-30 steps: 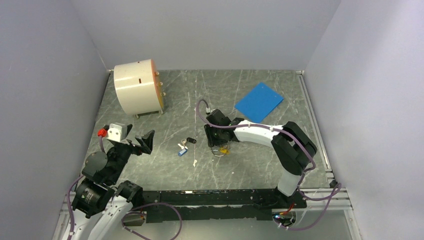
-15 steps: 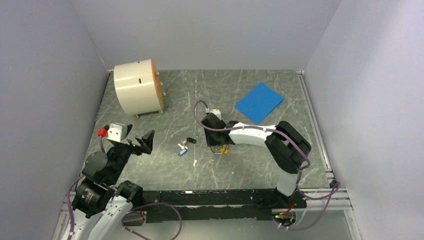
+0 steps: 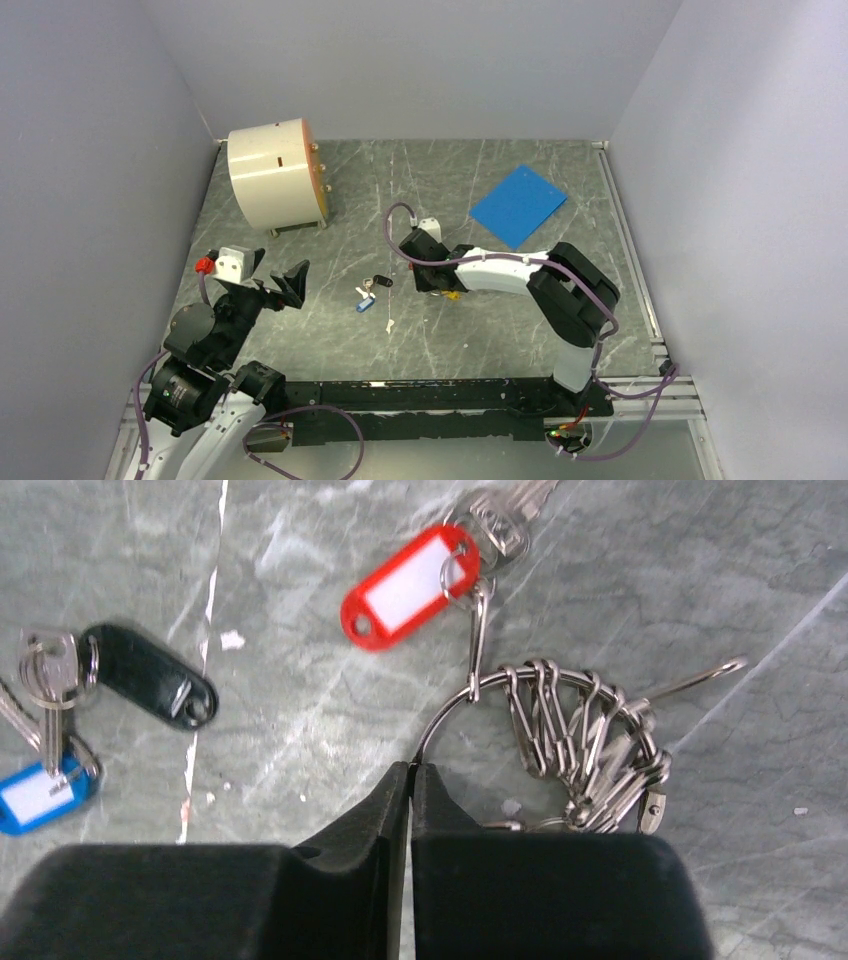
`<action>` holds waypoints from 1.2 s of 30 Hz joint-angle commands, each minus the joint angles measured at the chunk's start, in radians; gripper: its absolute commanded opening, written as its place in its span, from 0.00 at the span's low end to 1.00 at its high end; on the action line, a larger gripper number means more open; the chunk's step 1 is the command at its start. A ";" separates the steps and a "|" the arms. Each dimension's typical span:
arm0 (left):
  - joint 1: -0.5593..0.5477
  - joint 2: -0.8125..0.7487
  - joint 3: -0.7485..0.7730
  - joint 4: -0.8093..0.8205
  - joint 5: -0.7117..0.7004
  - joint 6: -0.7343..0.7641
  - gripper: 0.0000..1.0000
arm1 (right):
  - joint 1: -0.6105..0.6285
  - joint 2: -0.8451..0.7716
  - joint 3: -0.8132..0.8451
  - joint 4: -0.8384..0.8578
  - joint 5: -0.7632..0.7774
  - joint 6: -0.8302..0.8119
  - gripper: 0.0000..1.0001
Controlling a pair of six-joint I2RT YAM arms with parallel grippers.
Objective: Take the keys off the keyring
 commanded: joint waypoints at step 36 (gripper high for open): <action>0.005 0.019 0.031 0.011 0.016 0.018 0.95 | -0.044 -0.109 -0.001 0.040 -0.313 -0.016 0.24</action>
